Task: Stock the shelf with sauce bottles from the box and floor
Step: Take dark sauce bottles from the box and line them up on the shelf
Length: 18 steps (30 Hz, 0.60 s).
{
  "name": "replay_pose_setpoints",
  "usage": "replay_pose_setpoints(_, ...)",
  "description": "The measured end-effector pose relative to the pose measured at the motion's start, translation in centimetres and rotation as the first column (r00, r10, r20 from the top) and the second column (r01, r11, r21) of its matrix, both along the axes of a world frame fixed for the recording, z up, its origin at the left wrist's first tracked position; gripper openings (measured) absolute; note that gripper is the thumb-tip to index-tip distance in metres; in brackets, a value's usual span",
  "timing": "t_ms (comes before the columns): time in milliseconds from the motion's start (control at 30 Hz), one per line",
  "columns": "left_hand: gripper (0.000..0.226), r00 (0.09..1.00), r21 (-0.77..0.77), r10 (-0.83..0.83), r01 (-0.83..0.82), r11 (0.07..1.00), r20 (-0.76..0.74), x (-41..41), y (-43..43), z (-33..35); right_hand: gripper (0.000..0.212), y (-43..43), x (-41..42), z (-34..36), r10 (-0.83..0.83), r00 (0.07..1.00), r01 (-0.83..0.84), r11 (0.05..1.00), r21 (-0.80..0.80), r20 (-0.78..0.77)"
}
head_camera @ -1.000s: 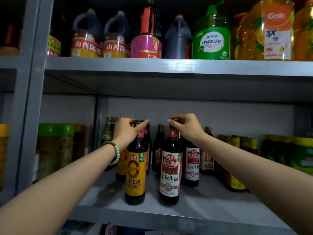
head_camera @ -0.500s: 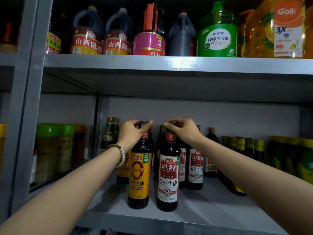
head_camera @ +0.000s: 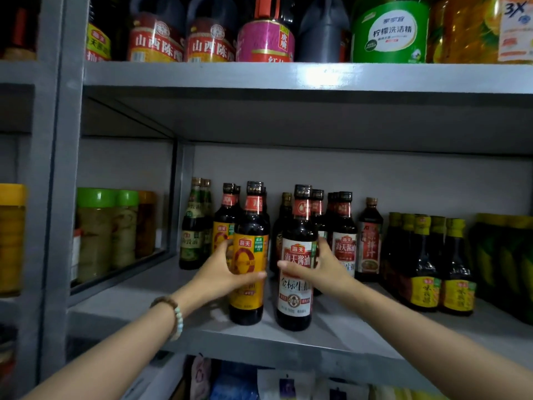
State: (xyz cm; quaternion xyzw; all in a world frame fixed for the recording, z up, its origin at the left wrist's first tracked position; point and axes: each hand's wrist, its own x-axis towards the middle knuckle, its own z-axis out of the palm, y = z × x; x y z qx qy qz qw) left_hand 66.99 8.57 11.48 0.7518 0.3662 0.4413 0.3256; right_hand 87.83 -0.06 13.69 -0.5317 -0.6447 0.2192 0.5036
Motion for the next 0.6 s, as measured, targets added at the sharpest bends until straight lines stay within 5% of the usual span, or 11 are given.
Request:
replay_pose_setpoints(233, 0.078, 0.999, 0.032, -0.024, 0.025, 0.999, -0.022, -0.7, -0.2, -2.5, 0.072, 1.9, -0.4, -3.3, -0.034, 0.997, 0.035, 0.999, 0.004, -0.075)
replay_pose_setpoints(600, 0.079, 0.993, 0.024, 0.055, -0.053, 0.998, -0.104, -4.2, 3.5, -2.0, 0.071, 6.2, -3.0, -3.7, -0.068, 0.996, 0.071, 0.996, 0.048, -0.06)
